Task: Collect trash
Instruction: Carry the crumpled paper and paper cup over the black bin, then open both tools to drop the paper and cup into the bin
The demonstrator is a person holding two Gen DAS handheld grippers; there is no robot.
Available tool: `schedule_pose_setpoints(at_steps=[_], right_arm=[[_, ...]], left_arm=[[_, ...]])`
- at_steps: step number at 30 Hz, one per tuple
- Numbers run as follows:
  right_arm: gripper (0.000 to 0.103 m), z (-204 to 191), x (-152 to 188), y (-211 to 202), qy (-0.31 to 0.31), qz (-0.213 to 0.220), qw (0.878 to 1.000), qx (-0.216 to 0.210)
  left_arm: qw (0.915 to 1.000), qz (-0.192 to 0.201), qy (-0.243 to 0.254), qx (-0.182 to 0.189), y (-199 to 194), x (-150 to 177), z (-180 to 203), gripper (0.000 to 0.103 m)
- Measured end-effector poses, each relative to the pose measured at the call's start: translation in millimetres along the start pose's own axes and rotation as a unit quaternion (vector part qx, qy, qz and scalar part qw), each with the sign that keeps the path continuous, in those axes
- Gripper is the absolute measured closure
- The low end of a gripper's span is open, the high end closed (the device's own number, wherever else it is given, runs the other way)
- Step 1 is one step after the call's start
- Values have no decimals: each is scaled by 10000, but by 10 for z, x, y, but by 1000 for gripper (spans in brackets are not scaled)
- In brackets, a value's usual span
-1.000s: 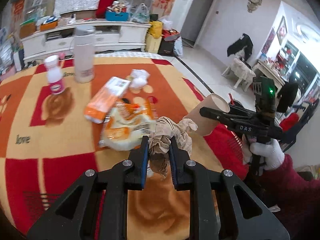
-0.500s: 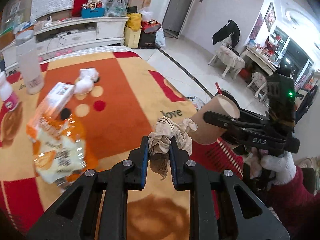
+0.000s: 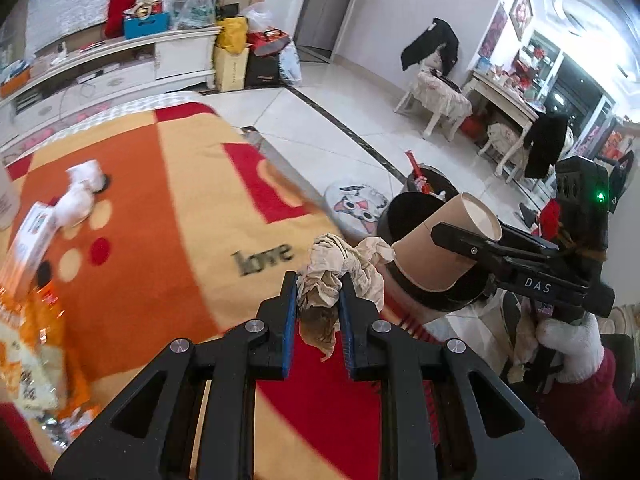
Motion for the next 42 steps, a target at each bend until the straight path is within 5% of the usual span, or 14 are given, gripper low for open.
schedule_pose_setpoints(at_steps=[15,27,30,32,34,35,42], right_arm=[[42,1104,54,-277,837,154,9940,691],[42,1434,114,-225,1102,69,9897,916],[42,1485,123,-216,1175,43,9884,964],[41,1506,128,-214,1231,23,9877,964],[26,1525,138,-216,1296,17,9868,973],[19,1527,140,-217,1331,25,9863,969],[19,1474,185,-200,1373,-82,9863,915]], left_arm=[[9971,-270,50,707,815,-340,711,86],[9962,-463,109,727,1245,-398,995,85],[9962,-483,149,714,1283,-415,1046,77],[9961,-480,111,736,1295,-410,1053,57],[9958,-461,30,788,1282,-395,1042,42],[9957,-459,18,802,1277,-388,1041,42],[9969,-446,-28,649,1113,-339,943,42]])
Point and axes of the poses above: each gripper's, at about its wrist camera, not at the fingertips, and y roughly the way its jaws point, z to its right, x to its underside, the point moved 6 cm from there along y, roughly the way its jaws point, and after that the axes turned 5 degrees about y, right-handed, at the moved point
